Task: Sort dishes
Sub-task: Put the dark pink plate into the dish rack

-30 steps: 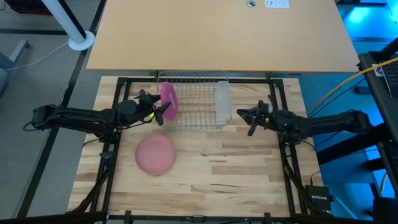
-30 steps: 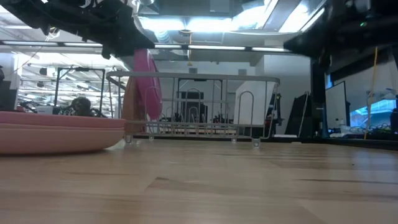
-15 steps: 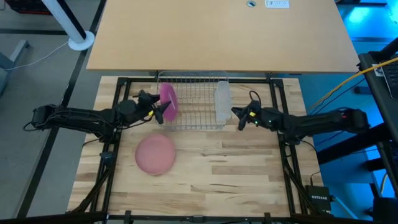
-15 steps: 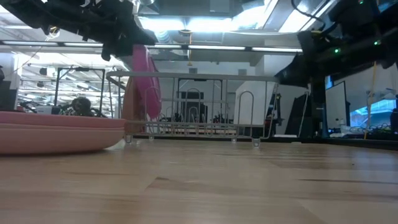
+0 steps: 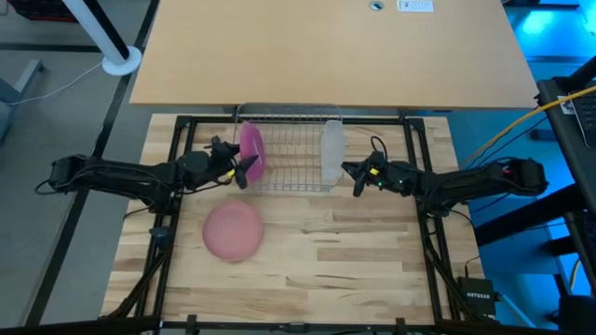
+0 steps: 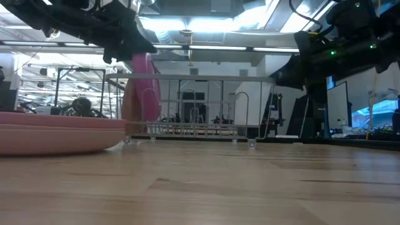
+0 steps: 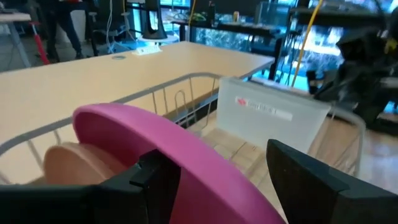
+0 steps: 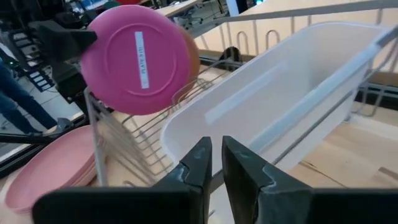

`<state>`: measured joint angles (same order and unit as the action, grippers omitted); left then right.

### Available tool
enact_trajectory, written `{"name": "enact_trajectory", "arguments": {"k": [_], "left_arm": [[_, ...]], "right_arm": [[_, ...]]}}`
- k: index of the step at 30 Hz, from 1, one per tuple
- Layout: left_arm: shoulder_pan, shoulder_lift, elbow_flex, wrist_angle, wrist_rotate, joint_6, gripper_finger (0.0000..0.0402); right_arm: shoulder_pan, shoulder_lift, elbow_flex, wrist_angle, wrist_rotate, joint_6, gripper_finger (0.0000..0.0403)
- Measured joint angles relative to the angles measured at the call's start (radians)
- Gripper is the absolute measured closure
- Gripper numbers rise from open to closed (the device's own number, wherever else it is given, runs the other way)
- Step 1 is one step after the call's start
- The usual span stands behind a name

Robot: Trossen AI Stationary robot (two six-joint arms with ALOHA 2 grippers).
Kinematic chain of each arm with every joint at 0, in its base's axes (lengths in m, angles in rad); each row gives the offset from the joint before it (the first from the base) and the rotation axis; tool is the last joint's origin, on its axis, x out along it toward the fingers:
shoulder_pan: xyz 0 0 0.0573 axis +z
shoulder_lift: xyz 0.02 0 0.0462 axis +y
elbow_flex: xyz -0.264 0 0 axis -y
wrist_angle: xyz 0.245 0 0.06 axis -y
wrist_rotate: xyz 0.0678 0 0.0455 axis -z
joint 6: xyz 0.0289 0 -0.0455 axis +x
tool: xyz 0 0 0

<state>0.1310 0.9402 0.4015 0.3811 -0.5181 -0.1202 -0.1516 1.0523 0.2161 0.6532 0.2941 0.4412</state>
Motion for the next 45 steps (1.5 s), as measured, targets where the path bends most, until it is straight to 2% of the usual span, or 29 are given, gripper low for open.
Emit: {"name": "enact_trajectory", "arguments": {"k": [3,9,17,21,30,37,45], "left_arm": [[0.003,0.004,-0.001,-0.008,-0.011,0.044,0.0178],[0.006,0.005,-0.001,0.001,0.003,0.04,0.0178],[0.008,0.005,-0.001,0.166,0.009,0.138,0.0178],[0.019,0.005,-0.001,0.189,0.009,0.203,0.0178],[0.099,0.036,-0.001,0.196,0.039,0.121,0.0179],[0.099,0.061,0.0,0.329,0.114,0.101,0.0216],[0.099,0.104,0.001,0.364,0.12,0.092,0.0256]], "right_arm": [[0.0,0.0,0.0,0.0,-0.012,0.0,0.0358],[0.0,0.0,0.0,0.0,-0.025,0.0,0.0358],[0.0,0.0,0.0,0.0,-0.014,0.0,0.0358],[0.0,0.0,0.0,0.0,-0.013,0.0,0.0358],[0.0,0.0,0.0,0.001,-0.017,0.0,0.0358],[0.0,0.0,0.0,0.002,-0.017,0.0,0.0358],[0.0,0.0,0.0,0.002,-0.018,0.0,0.0358]]}}
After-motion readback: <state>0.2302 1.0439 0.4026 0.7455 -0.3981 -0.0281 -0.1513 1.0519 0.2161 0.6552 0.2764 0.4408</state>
